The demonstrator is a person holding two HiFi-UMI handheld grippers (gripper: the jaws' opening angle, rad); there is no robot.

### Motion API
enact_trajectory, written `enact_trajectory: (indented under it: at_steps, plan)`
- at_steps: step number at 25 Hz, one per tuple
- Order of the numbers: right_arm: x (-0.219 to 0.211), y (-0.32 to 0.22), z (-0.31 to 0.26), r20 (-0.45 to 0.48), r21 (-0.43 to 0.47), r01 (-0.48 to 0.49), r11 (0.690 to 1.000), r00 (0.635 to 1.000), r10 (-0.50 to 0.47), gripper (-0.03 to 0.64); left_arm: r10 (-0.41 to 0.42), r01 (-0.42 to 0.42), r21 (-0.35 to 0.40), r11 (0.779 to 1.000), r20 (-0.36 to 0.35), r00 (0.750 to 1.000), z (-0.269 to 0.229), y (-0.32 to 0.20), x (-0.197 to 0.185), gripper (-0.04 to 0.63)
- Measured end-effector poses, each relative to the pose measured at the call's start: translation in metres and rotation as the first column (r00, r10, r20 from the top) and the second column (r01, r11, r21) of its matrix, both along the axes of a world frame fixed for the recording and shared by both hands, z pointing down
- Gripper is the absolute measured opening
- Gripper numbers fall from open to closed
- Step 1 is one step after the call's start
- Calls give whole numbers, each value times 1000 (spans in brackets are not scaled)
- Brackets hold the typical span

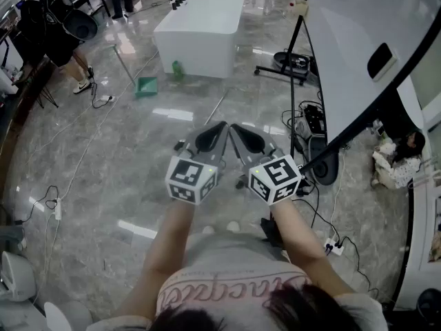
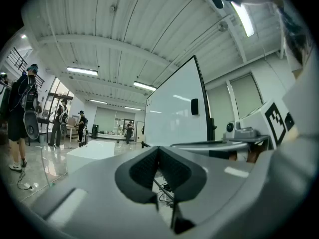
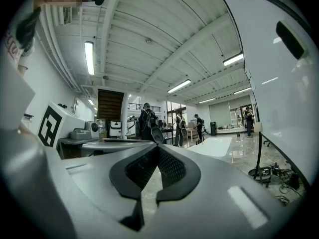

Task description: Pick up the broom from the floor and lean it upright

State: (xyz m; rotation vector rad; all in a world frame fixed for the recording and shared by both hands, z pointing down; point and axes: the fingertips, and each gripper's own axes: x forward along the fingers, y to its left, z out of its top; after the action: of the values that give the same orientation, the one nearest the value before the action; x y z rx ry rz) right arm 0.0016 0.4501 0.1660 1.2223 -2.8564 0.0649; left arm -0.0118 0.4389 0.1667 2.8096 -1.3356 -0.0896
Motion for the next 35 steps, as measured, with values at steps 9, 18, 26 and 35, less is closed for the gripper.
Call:
enact_trajectory:
  at_steps: [9, 18, 26, 35]
  plan:
    - [-3, 0, 2, -20, -4, -3, 1000, 1000, 3, 0, 15, -15, -6, 1000, 0, 1000, 0, -1, -2, 0]
    - [-3, 8, 8, -26, 2, 35, 999, 999, -35, 2, 7, -7, -37, 999, -8, 1000, 10, -1, -1, 0]
    - [14, -2, 11, -21, -15, 23, 1000, 1000, -23, 2, -19, 19, -47, 999, -7, 1000, 13, -8, 8, 0]
    - [37, -11, 18, 14, -38, 32, 999, 999, -31, 2, -69, 68, -73, 995, -7, 998, 25, -12, 19, 0]
